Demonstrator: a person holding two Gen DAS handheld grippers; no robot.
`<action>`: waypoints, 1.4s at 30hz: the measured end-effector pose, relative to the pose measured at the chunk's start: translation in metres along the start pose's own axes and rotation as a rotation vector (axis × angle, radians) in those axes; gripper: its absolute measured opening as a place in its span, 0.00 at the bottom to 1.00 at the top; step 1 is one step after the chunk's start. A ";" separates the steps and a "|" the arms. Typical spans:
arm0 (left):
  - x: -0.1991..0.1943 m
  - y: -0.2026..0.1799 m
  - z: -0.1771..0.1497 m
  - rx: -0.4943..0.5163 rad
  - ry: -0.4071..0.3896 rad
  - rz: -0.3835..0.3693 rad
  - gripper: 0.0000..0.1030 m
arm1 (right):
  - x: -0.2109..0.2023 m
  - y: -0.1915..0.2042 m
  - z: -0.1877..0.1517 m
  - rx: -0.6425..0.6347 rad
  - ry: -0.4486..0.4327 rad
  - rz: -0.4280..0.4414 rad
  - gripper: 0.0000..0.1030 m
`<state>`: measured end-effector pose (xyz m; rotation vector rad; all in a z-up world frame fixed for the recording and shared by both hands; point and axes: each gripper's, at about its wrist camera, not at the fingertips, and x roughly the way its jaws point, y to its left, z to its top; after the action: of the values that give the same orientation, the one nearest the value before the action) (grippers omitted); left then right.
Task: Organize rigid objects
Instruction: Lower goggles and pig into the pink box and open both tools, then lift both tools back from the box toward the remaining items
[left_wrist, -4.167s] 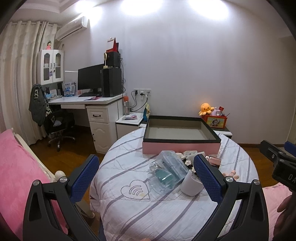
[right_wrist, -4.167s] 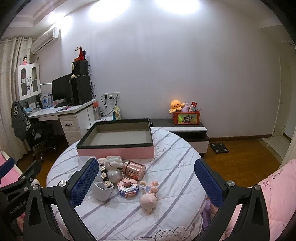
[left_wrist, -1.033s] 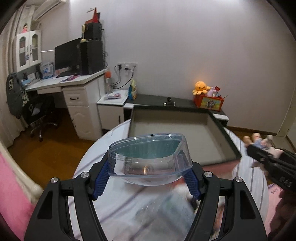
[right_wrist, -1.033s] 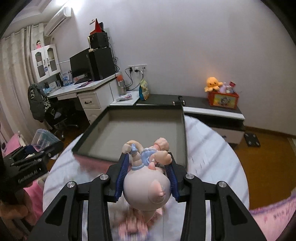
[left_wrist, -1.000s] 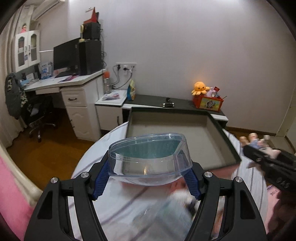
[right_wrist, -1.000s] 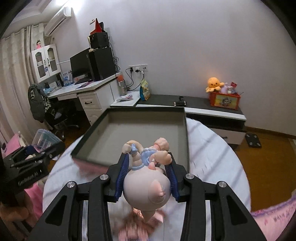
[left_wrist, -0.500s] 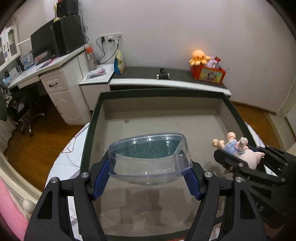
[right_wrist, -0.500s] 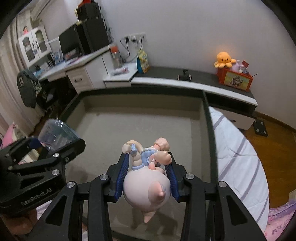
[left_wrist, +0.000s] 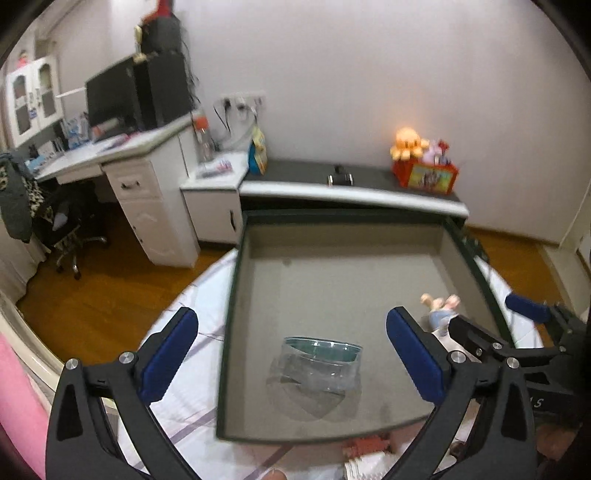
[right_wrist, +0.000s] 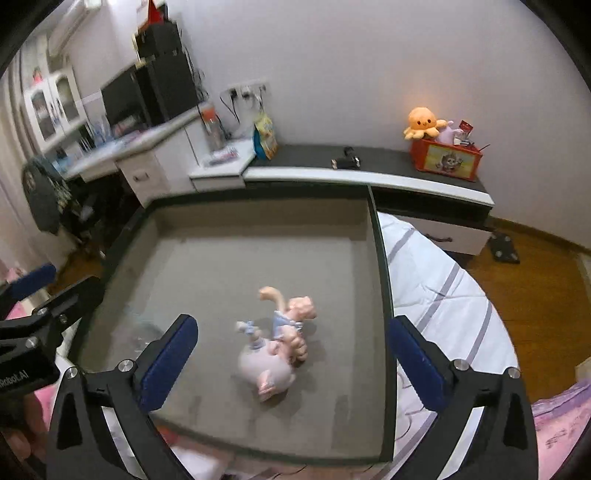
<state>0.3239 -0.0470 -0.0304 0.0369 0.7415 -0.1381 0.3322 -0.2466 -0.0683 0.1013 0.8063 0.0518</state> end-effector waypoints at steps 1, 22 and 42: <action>-0.009 0.002 -0.001 -0.007 -0.021 0.005 1.00 | -0.008 0.002 -0.002 0.005 -0.015 -0.004 1.00; -0.171 0.024 -0.084 -0.090 -0.245 0.058 1.00 | -0.185 0.017 -0.089 0.042 -0.362 -0.007 1.00; -0.176 0.015 -0.157 -0.068 -0.156 0.073 1.00 | -0.194 0.006 -0.148 0.048 -0.321 -0.001 1.00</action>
<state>0.0925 0.0002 -0.0278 -0.0118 0.5883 -0.0449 0.0910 -0.2471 -0.0297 0.1506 0.4870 0.0141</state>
